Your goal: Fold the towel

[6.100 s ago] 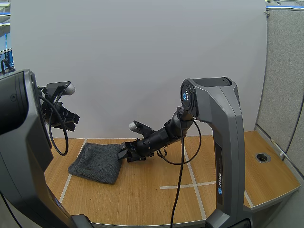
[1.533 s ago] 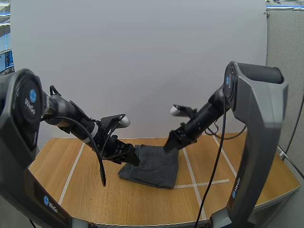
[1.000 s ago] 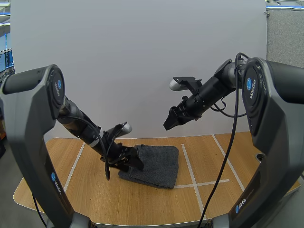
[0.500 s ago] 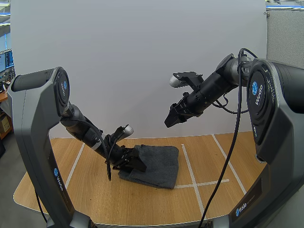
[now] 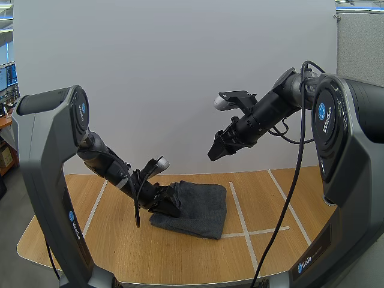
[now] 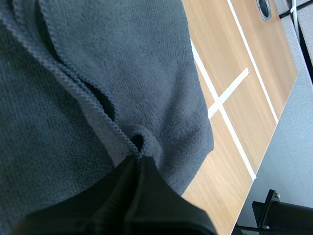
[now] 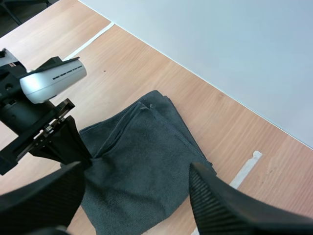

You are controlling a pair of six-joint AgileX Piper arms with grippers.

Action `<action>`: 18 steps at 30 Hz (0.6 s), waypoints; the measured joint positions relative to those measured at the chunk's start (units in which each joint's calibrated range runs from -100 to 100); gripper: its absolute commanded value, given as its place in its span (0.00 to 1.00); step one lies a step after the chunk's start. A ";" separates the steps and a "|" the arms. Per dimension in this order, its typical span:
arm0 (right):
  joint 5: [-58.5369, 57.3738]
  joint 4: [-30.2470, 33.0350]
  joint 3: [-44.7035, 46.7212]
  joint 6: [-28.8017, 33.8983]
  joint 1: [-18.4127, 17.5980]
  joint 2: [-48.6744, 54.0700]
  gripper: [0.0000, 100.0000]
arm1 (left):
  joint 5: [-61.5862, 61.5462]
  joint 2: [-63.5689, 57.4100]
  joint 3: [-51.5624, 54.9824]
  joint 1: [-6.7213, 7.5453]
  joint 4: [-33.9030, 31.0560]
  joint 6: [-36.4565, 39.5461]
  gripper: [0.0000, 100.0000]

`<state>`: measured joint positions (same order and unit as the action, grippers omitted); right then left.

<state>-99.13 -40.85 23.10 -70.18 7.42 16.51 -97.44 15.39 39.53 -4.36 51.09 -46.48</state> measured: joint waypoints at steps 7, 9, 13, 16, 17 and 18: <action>0.00 0.00 0.00 0.00 0.00 0.00 1.00 | -1.03 0.24 -4.14 0.00 -1.16 0.30 0.00; 0.00 0.14 0.00 0.00 0.00 0.00 1.00 | -1.03 0.24 -5.33 0.00 -1.27 0.58 0.00; -0.06 1.54 0.00 0.09 0.00 0.00 1.00 | -1.19 0.24 -10.86 0.00 -6.67 2.78 0.00; -0.06 2.29 0.00 0.29 0.00 0.00 1.00 | -1.34 0.24 -11.22 -0.66 -8.81 2.90 0.00; -0.06 2.30 0.00 0.40 0.00 0.00 1.00 | -1.50 0.24 -11.22 -1.11 -9.48 2.90 0.00; -0.06 2.39 0.00 0.40 0.00 0.00 1.00 | -1.50 0.29 -11.22 -1.50 -9.69 2.90 0.00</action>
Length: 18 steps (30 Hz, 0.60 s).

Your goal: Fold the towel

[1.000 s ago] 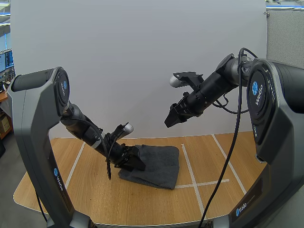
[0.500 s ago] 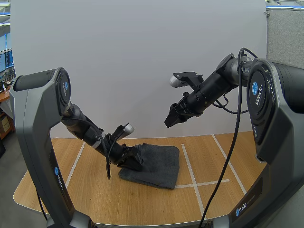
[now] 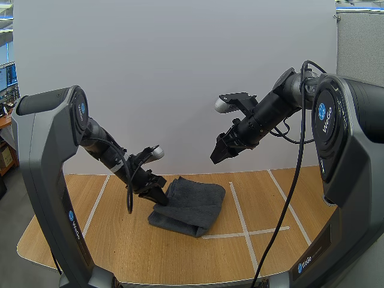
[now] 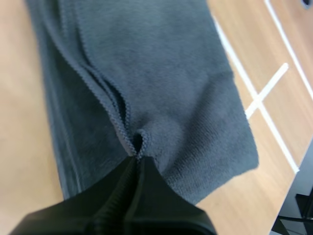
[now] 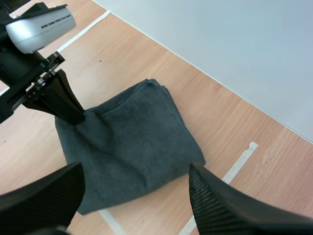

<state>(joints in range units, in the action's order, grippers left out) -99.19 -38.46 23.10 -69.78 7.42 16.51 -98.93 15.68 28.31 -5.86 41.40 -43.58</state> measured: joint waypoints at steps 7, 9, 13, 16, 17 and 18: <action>-0.15 0.05 0.00 0.58 0.00 0.00 1.00 | 0.37 1.70 -0.27 -1.37 -1.40 -1.29 0.00; -0.15 0.05 0.00 0.83 0.00 0.00 1.00 | 1.47 2.59 -0.27 -1.37 -1.61 -1.49 0.00; -0.15 0.05 0.56 1.48 0.00 0.00 0.55 | 6.79 6.22 -0.27 -1.37 -2.49 -1.80 0.00; -0.15 0.05 2.73 1.66 0.00 0.00 0.00 | 9.49 8.21 -0.27 -1.37 -2.38 -1.80 0.00; -0.15 0.05 3.93 1.66 0.00 0.00 0.00 | 9.51 8.32 -0.42 -1.37 -2.38 -1.80 0.00; -0.15 0.05 4.76 1.66 0.00 0.00 0.00 | 9.91 8.32 -0.42 -1.37 -2.38 -1.80 0.00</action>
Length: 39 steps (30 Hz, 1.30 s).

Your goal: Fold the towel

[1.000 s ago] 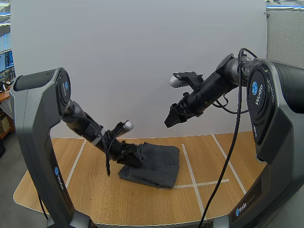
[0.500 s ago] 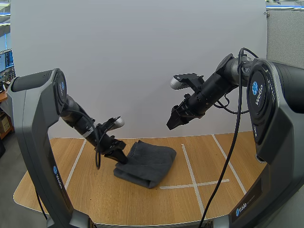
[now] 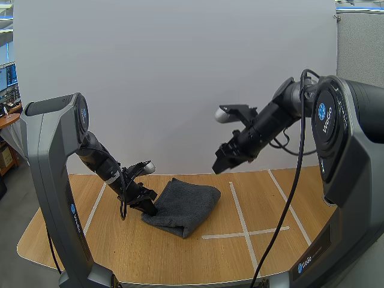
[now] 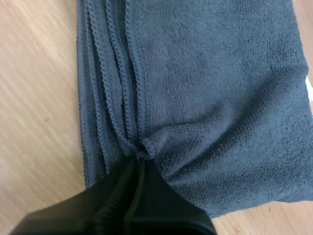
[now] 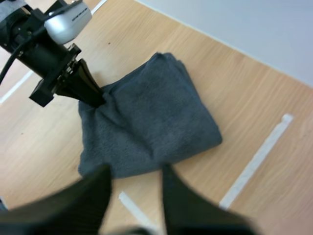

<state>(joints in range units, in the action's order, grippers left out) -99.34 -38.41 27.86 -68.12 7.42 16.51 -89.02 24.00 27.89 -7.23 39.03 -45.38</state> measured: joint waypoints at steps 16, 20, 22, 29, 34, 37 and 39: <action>0.00 -5.09 16.32 -4.06 -5.75 -0.02 0.00 | 1.40 0.14 0.00 0.00 1.03 -0.36 0.00; -0.32 -4.96 16.97 -4.06 -7.34 -0.73 0.00 | 1.93 0.14 0.00 0.00 1.17 -0.36 0.00; -0.32 -4.85 17.10 -4.06 -8.04 -4.13 0.00 | 1.93 0.14 0.00 0.00 1.17 -0.36 0.00; 0.25 -4.92 17.24 -5.65 -8.07 -13.15 0.00 | 2.70 0.14 -0.09 0.00 1.29 -0.36 0.00; 3.50 -7.06 17.24 -7.91 -8.07 -17.72 0.00 | 3.03 0.14 -0.09 0.00 1.41 -0.36 0.00; 4.05 -10.33 15.97 -10.11 -8.07 -21.28 0.00 | 3.19 0.14 -0.09 0.00 1.41 -0.36 0.00; 4.05 -10.54 15.31 -10.29 -8.07 -21.74 0.00 | 3.19 0.14 -0.09 0.00 1.41 -0.36 0.00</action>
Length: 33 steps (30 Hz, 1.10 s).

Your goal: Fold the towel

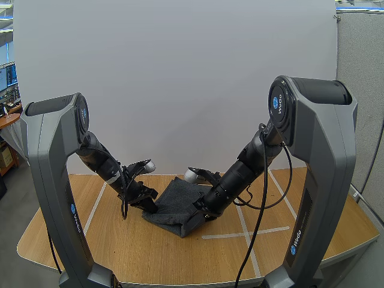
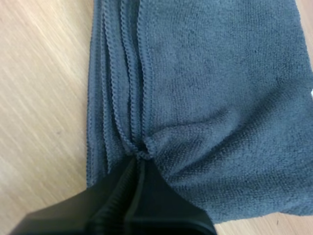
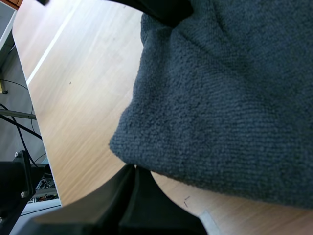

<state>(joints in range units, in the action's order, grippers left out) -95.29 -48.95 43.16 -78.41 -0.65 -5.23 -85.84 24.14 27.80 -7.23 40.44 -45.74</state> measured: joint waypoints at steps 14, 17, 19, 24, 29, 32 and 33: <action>-3.37 -0.63 -3.64 0.00 0.00 2.01 0.00 | 0.46 0.00 0.00 0.00 0.00 0.00 0.00; -3.42 -0.63 -3.64 0.00 0.00 3.37 0.00 | 0.66 0.00 0.00 0.00 0.00 0.00 0.00; -3.42 -0.63 -3.64 0.00 0.00 4.13 0.00 | 0.66 0.00 0.00 0.00 0.00 0.00 0.00; -3.42 -0.38 -3.64 0.00 0.00 4.64 0.00 | 0.66 0.00 -0.06 0.00 0.00 0.00 0.00; -3.76 0.23 -3.64 0.00 0.00 3.22 0.00 | 0.66 0.00 -0.06 0.00 0.00 0.00 0.00; -3.76 0.23 -3.64 0.00 0.00 1.91 0.00 | 0.66 0.00 -0.06 0.00 0.00 0.00 0.00; -3.76 -0.14 -3.64 0.00 0.00 0.62 0.00 | 0.66 0.00 -0.06 0.00 0.00 0.00 0.00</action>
<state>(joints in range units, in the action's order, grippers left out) -99.06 -49.09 39.52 -78.41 -0.65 -4.61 -85.18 24.14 27.74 -7.23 40.44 -45.74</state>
